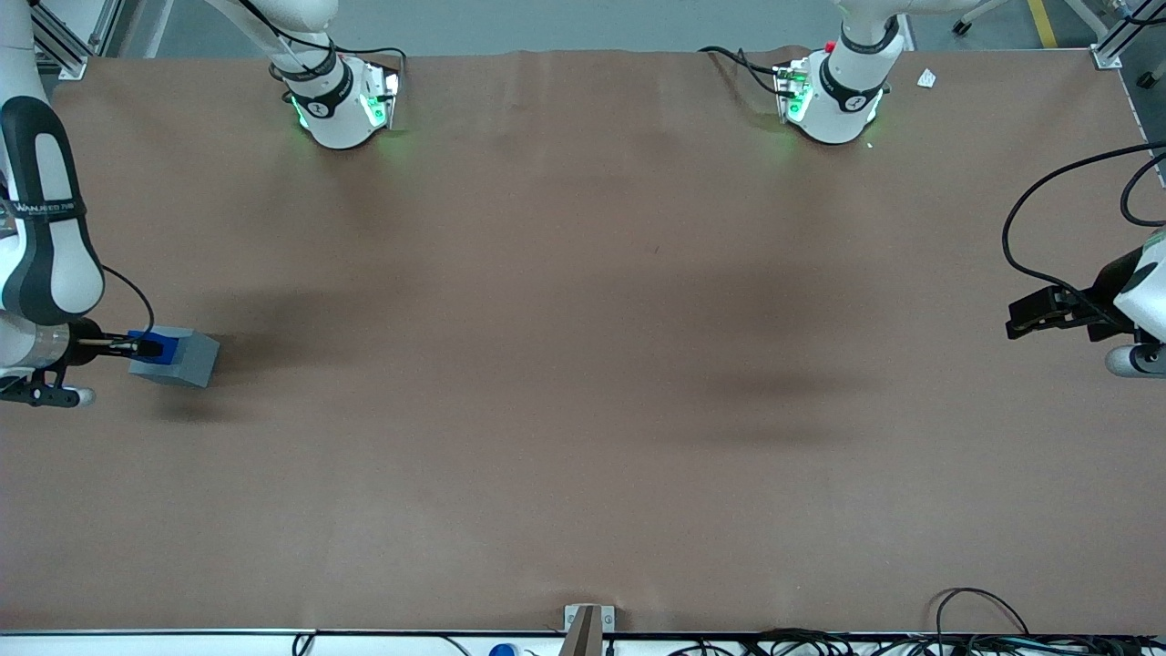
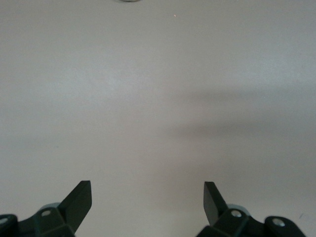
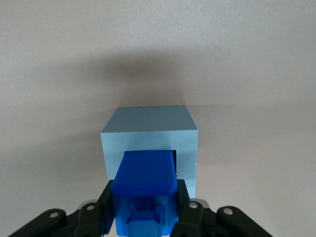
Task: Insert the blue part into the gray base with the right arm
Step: 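Lower the blue block into the gray base's square opening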
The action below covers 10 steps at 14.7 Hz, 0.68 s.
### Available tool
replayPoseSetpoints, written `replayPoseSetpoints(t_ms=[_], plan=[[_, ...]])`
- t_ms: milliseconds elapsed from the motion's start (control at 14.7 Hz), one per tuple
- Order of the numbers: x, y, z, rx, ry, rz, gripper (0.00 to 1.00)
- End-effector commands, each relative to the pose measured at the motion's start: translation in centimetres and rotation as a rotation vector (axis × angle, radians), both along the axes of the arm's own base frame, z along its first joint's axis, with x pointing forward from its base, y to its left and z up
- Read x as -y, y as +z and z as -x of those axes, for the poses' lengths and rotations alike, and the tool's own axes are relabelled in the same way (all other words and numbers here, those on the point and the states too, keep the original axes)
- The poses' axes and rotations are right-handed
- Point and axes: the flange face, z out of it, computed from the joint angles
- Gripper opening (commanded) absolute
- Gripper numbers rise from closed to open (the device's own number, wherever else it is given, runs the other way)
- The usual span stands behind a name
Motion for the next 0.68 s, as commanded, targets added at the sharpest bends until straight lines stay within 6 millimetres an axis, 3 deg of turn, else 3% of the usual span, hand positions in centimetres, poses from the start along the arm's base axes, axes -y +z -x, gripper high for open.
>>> replayPoseSetpoints(t_ms=[0,68,204,612], plan=[[-0.2,-1.1,-0.4,0.004,-0.018,-0.019,0.31],[-0.2,-1.3,-0.5,0.006,-0.018,-0.019,0.49],[-0.1,-1.8,-0.4,-0.001,-0.022,-0.022,1.00],[-0.6,-0.8,-0.4,-0.005,-0.010,-0.025,1.00]])
